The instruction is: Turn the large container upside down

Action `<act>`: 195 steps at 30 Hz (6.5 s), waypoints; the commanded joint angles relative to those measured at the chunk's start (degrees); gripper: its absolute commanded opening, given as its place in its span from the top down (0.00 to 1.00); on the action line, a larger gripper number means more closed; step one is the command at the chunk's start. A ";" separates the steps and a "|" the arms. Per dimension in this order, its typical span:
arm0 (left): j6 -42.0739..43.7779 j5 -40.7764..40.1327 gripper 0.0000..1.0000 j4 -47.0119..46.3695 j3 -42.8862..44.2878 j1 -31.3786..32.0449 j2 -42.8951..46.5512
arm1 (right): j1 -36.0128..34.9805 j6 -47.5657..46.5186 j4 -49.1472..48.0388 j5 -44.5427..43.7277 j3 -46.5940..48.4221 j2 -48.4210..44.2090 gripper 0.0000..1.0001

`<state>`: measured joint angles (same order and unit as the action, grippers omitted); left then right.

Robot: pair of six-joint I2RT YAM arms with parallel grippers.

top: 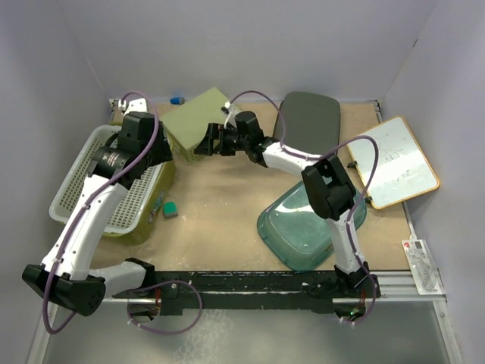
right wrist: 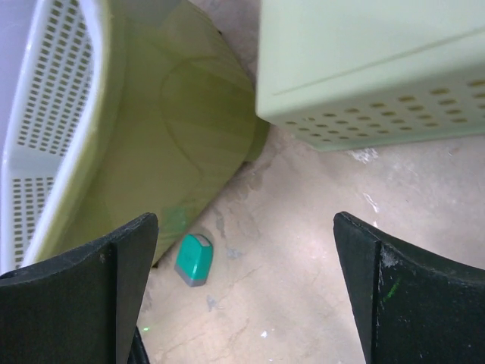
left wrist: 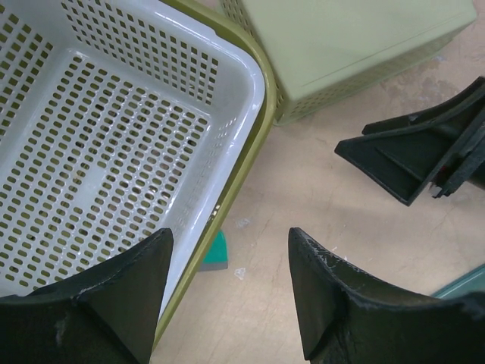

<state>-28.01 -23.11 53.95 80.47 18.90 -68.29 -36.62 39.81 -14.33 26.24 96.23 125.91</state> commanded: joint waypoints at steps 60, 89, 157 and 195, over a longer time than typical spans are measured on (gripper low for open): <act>3.78 26.33 0.67 -10.75 -8.11 -8.26 -11.06 | 5.60 -14.93 4.36 -0.95 -52.35 -48.79 0.00; 7.37 20.87 1.00 1.85 25.73 -6.94 -9.58 | 5.60 -14.38 8.29 -2.46 -49.15 -48.83 0.01; -5.91 27.75 0.50 -27.52 -4.34 -1.67 -21.68 | 5.60 -13.13 25.53 -47.60 -52.37 -82.82 0.00; -3.97 12.14 0.40 -15.73 -0.11 11.95 -8.88 | 15.75 -9.62 42.35 -33.13 30.69 8.44 0.00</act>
<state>-30.72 -11.14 38.81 81.87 30.92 -79.44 -21.45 27.09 23.00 -3.77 122.04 132.14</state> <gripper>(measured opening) 0.605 0.997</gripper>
